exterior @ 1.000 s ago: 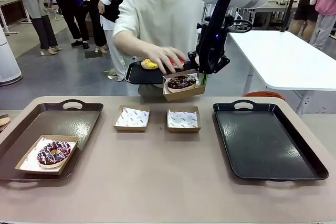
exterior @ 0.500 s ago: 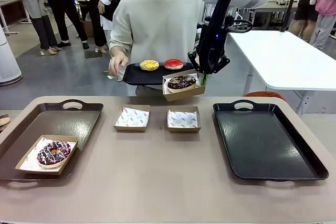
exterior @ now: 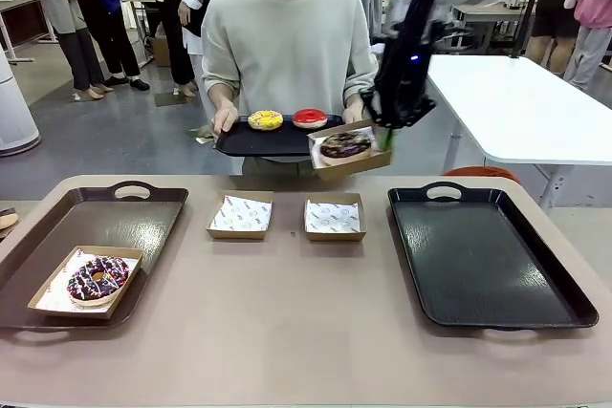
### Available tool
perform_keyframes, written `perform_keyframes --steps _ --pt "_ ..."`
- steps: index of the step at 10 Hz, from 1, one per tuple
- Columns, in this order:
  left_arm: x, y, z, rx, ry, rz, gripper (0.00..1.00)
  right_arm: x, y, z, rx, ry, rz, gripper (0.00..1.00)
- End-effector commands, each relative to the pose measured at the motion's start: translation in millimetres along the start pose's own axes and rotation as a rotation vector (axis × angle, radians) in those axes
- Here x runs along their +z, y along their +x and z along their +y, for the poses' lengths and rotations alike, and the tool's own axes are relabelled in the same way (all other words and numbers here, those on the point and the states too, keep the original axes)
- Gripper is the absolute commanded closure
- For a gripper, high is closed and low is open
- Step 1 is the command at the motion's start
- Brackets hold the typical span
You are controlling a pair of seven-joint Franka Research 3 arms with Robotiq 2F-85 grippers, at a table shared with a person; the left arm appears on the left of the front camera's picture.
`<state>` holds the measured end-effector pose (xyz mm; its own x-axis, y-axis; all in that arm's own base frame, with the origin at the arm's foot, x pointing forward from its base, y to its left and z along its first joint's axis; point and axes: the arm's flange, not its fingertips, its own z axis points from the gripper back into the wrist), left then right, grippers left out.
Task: Individually package the donuts and arrange them on the tray.
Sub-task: Place the picked Paper togo box on the Handle tray while simultaneously picking up another Paper togo box from the table with the other hand.
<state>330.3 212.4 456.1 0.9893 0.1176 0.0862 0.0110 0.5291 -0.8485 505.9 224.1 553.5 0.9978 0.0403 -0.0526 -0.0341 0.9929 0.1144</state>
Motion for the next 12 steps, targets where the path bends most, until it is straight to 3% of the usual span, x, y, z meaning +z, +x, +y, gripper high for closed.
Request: perform_keyframes --steps 1,2,6,9,12 --pt "-9.3 13.6 -46.3 -0.040 0.113 0.075 0.00 18.8 -32.8 -66.5 -0.015 0.007 -0.054 0.99" --pt "-18.6 26.4 -72.2 -0.056 0.169 0.133 0.00 20.6 -42.2 -96.2 -0.029 0.004 -0.071 0.99" --pt "-84.1 81.0 -170.8 -0.097 0.351 0.142 0.00 -24.6 -66.2 -174.5 -0.058 0.038 -0.076 0.99" --pt "-163.8 116.4 -202.4 -0.125 0.488 0.149 0.00 -72.1 -75.5 -198.5 -0.077 0.043 -0.026 0.99" --pt "-229.8 136.5 -199.1 -0.151 0.594 0.177 0.00 -102.4 -80.9 -203.1 -0.084 0.050 0.031 0.99"
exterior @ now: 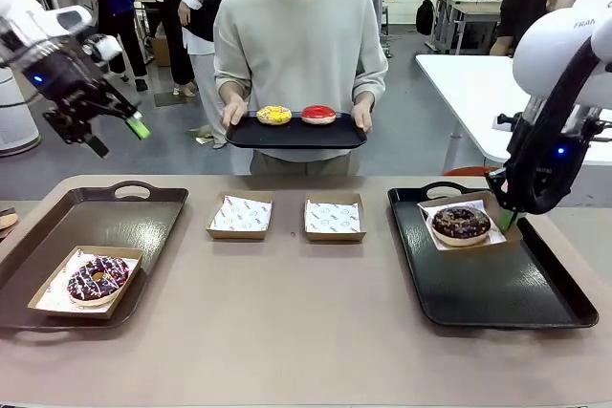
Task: Individually package the donuts and arrange them on the tray.
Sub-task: Place the picked Paper togo box on the Handle tray while simultaneously picking up another Paper togo box from the table with the other hand.
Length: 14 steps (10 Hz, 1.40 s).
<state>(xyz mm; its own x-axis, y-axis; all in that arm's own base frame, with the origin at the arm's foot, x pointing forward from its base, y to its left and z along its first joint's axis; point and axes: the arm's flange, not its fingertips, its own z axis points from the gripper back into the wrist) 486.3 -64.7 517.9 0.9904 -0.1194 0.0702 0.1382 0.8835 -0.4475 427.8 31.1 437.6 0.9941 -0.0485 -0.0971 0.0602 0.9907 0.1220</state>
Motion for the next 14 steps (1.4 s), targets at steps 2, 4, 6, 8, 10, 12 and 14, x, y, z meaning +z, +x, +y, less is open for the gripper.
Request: perform_keyframes --steps 2,4,6,8,10,12,14 --pt "-50.3 25.7 -13.1 -0.006 0.147 0.044 0.00 -20.8 -3.4 1.5 -0.008 0.009 0.034 0.99" --pt "-90.6 37.0 -19.0 -0.021 0.237 0.056 0.00 -31.8 -3.3 1.6 -0.036 0.017 0.041 0.99" --pt "-125.7 46.5 -30.3 -0.038 0.295 0.066 0.00 -25.1 -4.2 -1.7 -0.010 -0.005 0.053 0.99" --pt "-151.8 57.0 -41.6 -0.056 0.342 0.032 0.00 -25.1 -4.2 -1.7 -0.010 -0.005 0.053 0.99" --pt "-175.0 74.0 -49.8 -0.051 0.384 -0.036 0.00 -25.1 -4.2 -1.7 -0.010 -0.005 0.053 0.99" --pt "-195.1 86.3 -55.4 -0.042 0.423 -0.065 0.00 -25.1 -4.2 -1.7 -0.010 -0.005 0.053 0.99" --pt "-206.3 91.7 -54.8 -0.023 0.454 -0.069 0.00 -25.1 -4.2 -1.7 -0.010 -0.005 0.053 0.99"
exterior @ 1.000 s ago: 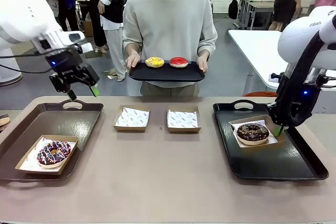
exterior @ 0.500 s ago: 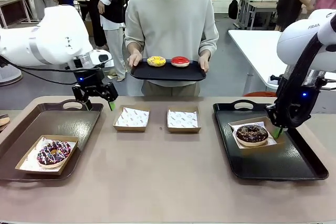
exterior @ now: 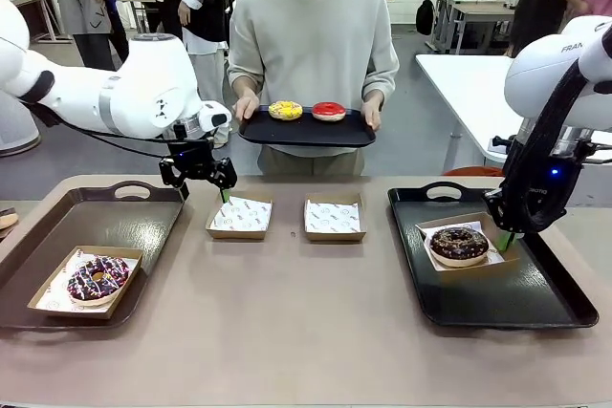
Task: Individually package the donuts and arrange them on the tray.
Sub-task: Place the picked Paper togo box on the Handle tray while simultaneously picking up another Paper togo box from the table with the other hand.
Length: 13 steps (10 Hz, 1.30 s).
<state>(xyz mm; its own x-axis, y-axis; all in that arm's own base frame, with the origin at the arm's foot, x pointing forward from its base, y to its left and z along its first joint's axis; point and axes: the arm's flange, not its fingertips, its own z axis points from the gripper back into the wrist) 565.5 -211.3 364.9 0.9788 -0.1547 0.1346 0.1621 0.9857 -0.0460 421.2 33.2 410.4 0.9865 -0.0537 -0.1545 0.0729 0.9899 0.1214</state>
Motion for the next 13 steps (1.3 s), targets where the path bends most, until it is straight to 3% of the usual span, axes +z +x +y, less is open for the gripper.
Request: perform_keyframes --steps 1,12,13 --pt "-4.1 3.8 -2.0 0.039 0.007 0.006 0.00 2.7 -0.4 -0.1 0.003 -0.006 -0.003 0.99" --pt "-3.8 0.7 -0.8 0.008 0.001 0.005 0.00 0.0 0.0 0.0 0.000 0.000 0.000 0.99" --pt "-6.1 0.0 -0.2 0.007 -0.002 0.010 0.00 -4.8 -6.2 -0.4 -0.016 -0.024 -0.038 0.99"
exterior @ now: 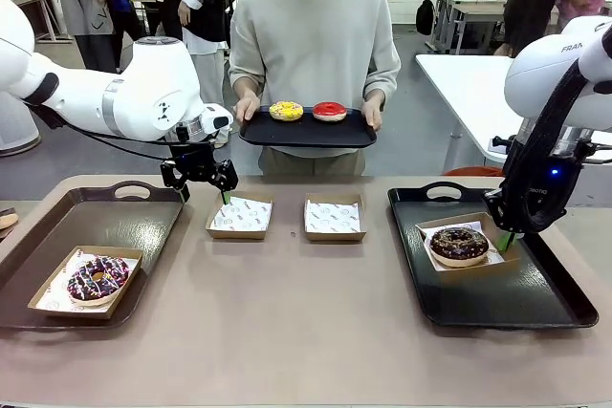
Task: Individually package the donuts and arrange them on the tray.
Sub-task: Place the picked Paper togo box on the Handle tray while simultaneously picking up another Paper togo box from the table with the other hand.
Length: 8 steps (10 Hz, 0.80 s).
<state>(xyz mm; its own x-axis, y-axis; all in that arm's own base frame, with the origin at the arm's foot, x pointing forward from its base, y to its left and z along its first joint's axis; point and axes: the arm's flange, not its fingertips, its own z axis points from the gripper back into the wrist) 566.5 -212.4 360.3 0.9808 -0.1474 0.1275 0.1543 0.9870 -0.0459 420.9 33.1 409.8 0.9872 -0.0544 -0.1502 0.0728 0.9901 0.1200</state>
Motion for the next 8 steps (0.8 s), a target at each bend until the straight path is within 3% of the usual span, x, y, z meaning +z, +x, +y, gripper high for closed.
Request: perform_keyframes --steps 1,4,8 --pt "-2.9 -0.7 -0.6 -0.008 0.006 -0.001 0.00 -7.2 -11.4 -1.3 -0.015 -0.045 -0.065 0.99" --pt "-13.5 6.8 -8.8 0.063 -0.001 0.011 0.00 -19.7 -18.3 -2.3 -0.006 -0.105 -0.154 0.99" --pt "-28.6 17.9 -12.9 0.132 0.017 0.004 0.00 -33.9 -10.6 -9.7 -0.013 -0.051 -0.180 0.99"
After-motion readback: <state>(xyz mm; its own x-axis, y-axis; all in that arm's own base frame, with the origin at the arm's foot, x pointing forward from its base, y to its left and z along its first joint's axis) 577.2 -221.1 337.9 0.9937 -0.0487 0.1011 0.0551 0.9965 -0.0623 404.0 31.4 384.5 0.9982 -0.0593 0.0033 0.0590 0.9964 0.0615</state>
